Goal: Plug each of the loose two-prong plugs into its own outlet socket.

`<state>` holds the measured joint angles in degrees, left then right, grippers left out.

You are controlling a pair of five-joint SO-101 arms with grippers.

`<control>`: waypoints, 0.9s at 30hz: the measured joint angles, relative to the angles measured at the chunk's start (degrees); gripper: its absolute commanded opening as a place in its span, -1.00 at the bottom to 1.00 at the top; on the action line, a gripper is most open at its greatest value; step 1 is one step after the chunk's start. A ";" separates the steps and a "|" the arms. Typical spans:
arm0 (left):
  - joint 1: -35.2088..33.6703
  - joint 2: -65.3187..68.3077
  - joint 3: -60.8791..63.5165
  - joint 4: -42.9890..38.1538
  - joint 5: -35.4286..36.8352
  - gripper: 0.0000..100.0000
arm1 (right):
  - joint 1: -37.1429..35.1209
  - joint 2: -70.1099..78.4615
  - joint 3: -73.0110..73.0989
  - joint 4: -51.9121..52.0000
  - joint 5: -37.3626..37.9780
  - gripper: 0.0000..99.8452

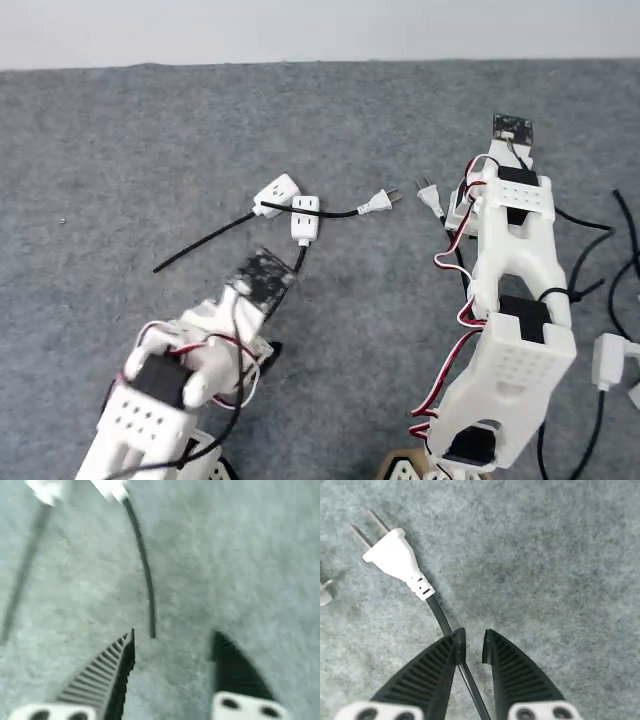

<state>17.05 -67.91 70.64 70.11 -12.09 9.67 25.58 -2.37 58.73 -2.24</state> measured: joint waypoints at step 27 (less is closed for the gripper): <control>-1.67 74.37 -40.00 -31.03 27.34 -0.50 | 0.00 0.00 0.00 0.00 0.00 -0.85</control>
<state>15.38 6.46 30.64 39.08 15.25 9.67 25.58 -2.37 58.73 -2.24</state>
